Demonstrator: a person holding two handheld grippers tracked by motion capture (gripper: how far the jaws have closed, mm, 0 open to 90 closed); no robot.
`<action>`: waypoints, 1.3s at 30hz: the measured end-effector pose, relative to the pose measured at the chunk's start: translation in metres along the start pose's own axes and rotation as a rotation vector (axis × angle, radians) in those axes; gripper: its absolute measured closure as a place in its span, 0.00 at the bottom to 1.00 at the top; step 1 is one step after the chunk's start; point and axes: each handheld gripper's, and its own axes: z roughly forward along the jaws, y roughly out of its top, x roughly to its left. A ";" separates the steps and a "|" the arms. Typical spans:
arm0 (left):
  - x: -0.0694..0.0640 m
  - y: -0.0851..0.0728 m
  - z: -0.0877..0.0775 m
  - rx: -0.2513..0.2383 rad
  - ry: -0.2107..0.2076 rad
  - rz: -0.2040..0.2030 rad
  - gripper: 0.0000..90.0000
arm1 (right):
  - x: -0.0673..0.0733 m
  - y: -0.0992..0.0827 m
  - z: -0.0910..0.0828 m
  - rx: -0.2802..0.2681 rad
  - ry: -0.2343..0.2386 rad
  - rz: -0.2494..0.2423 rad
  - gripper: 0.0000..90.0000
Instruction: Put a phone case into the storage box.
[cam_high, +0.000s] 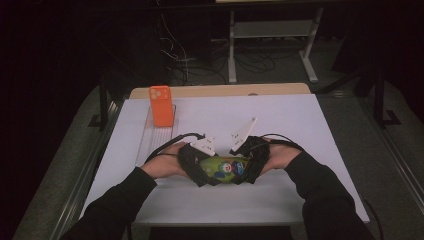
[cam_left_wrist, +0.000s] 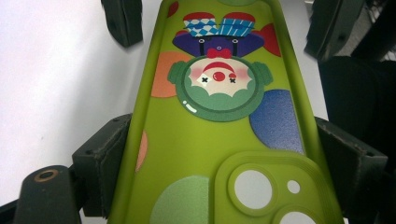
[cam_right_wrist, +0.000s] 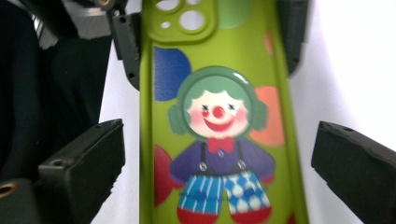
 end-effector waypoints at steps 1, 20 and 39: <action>0.000 0.000 0.000 0.004 0.014 -0.005 0.17 | -0.001 -0.002 -0.003 -0.009 -0.011 0.013 0.02; -0.001 -0.003 -0.002 -0.036 0.224 -0.240 0.17 | 0.001 -0.054 -0.031 -0.138 -0.270 0.384 0.02; 0.005 -0.025 0.002 -0.072 0.308 -0.390 0.17 | 0.028 -0.080 0.003 -0.221 -0.523 0.604 0.01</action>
